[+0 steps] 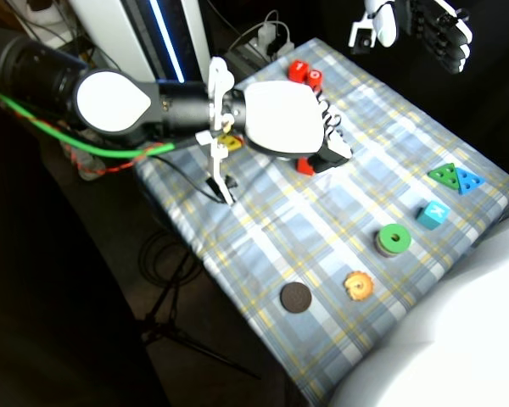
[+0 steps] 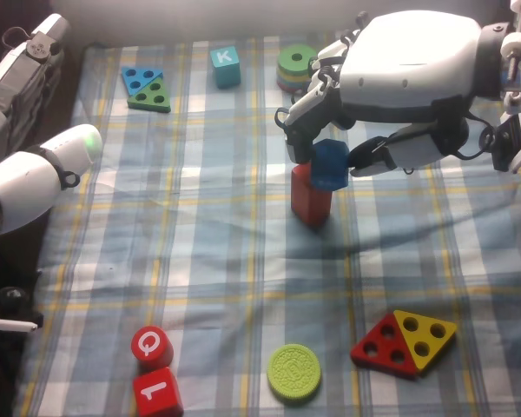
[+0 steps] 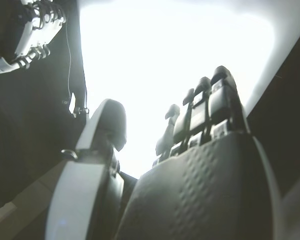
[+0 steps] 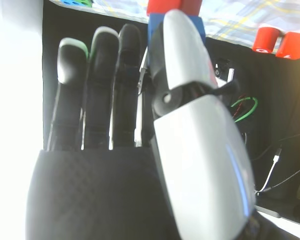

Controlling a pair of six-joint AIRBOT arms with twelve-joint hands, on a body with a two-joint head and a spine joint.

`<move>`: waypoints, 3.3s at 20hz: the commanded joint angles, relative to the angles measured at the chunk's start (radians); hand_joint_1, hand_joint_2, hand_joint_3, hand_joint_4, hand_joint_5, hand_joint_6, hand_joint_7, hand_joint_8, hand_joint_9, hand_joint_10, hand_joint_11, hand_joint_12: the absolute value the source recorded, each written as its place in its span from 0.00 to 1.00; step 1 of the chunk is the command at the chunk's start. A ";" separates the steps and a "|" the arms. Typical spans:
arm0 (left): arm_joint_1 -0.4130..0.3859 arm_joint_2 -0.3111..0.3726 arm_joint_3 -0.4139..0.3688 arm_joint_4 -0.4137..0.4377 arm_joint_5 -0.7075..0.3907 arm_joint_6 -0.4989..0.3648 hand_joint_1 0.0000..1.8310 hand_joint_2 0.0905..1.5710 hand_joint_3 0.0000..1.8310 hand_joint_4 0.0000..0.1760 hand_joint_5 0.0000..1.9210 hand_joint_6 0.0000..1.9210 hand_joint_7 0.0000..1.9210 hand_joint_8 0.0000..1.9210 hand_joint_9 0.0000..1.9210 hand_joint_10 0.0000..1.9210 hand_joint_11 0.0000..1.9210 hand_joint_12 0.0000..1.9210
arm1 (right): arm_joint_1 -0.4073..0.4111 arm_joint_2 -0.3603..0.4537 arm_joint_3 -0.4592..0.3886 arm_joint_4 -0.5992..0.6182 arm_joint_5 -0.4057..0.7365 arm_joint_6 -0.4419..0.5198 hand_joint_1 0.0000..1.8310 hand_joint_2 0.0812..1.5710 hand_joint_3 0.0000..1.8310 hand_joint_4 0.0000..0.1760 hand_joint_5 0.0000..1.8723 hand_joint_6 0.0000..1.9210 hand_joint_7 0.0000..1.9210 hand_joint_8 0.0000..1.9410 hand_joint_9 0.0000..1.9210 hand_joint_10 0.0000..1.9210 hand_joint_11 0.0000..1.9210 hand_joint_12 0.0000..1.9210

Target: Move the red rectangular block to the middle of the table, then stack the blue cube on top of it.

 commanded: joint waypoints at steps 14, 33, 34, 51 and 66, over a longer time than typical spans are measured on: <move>-0.002 -0.003 0.001 0.026 -0.124 -0.012 0.42 0.93 0.00 0.53 0.00 0.00 0.00 0.00 0.00 0.00 0.00 0.00 | 0.034 -0.001 -0.013 0.025 0.087 -0.002 0.67 0.73 0.00 0.00 0.50 0.48 0.44 0.72 0.30 0.78 0.19 1.00; -0.002 -0.003 0.001 0.026 -0.124 -0.012 0.43 0.93 0.00 0.59 0.00 0.00 0.00 0.00 0.00 0.00 0.00 0.00 | 0.037 -0.002 0.007 0.017 0.090 -0.003 0.66 0.72 0.00 0.00 0.51 0.51 0.44 0.66 0.24 0.71 0.03 1.00; -0.002 -0.003 0.001 0.026 -0.124 -0.012 0.43 0.93 0.00 0.60 0.00 0.00 0.00 0.00 0.00 0.00 0.00 0.00 | 0.037 -0.004 0.008 0.017 0.089 -0.003 0.66 0.73 0.00 0.00 0.51 0.52 0.44 0.66 0.23 0.71 0.03 1.00; -0.002 -0.003 0.001 0.026 -0.124 -0.012 0.42 0.93 0.00 0.56 0.00 0.00 0.00 0.00 0.00 0.00 0.00 0.00 | 0.037 -0.024 0.024 0.017 0.075 -0.003 0.65 0.74 0.00 0.00 0.49 0.52 0.43 0.71 0.23 0.71 0.04 1.00; -0.002 -0.003 0.001 0.026 -0.126 -0.014 0.45 0.93 0.00 0.55 0.00 0.00 0.00 0.00 0.00 0.00 0.00 0.00 | 0.024 -0.047 0.036 0.017 0.056 -0.003 0.65 0.75 0.00 0.00 0.48 0.55 0.40 0.72 0.21 0.78 0.06 1.00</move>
